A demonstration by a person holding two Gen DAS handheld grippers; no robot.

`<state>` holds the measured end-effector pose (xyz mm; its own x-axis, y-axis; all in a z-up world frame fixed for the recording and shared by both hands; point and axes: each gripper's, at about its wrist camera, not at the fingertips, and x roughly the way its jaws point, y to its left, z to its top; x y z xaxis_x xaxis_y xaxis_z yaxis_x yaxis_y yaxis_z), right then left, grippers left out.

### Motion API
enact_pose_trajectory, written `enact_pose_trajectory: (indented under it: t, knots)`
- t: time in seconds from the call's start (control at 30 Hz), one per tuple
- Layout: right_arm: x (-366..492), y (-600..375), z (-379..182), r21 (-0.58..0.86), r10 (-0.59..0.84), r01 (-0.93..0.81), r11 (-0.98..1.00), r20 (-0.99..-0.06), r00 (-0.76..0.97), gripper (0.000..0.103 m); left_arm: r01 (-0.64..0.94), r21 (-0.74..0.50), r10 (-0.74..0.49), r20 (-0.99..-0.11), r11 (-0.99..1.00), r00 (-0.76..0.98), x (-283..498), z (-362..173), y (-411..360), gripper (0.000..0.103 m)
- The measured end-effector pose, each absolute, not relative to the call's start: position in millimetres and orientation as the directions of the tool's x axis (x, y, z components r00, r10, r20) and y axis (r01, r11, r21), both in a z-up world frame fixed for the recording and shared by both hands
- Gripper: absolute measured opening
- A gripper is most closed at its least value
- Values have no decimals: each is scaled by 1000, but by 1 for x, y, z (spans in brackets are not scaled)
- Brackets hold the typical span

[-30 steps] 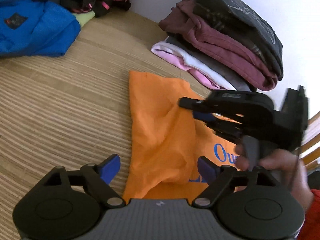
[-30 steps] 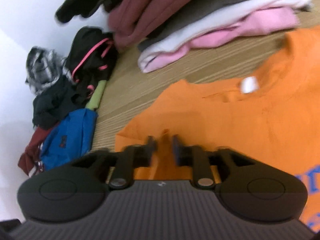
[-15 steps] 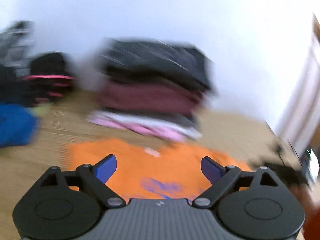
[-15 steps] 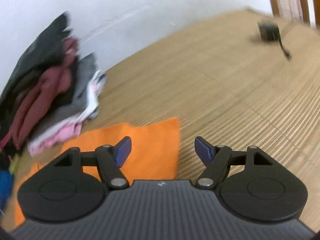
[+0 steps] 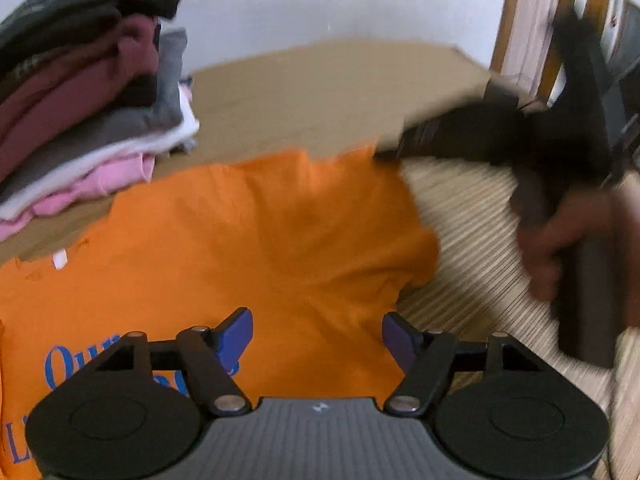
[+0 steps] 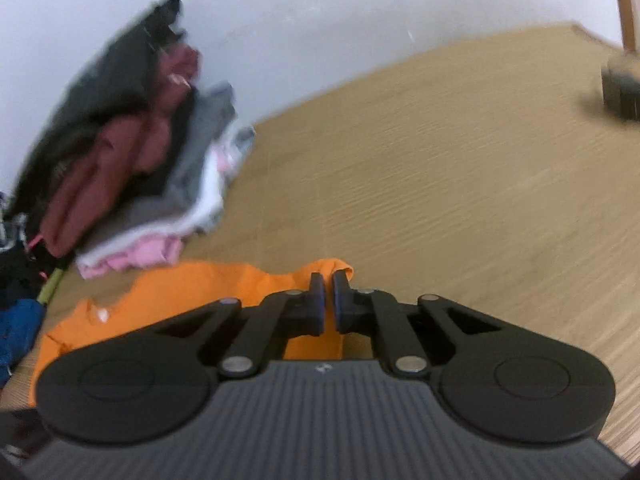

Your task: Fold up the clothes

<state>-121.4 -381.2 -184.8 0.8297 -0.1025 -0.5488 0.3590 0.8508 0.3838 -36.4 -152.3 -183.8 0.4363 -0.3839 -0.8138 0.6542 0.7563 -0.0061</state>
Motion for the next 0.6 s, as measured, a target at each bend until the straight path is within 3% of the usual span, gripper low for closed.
enact_pose_trajectory:
  t: [0.23,0.33,0.43,0.53,0.6]
  knots:
    - [-92,-360,-127,204,-63,193,960,-513,856,4,670,-2,-377,-828,742,414,-35,-192,-164,81]
    - [-76,-347,-115,151,-51,154,977,-530,846,4,662,-21,-382,-830,749,407,-33,-186,-161,74]
    - [-67,-337,-110,111,-39,122,986,-561,827,4,629,-15,-387,-800,777,459,-45,-176,-151,76]
    - [-71,-340,-117,97,-59,145,985,-598,799,9,603,-4,-370,-792,797,485,-46,-174,-145,76]
    - [-82,-352,-131,138,-60,187,973,-629,775,23,599,1,-361,-797,801,484,-43,-175,-145,76]
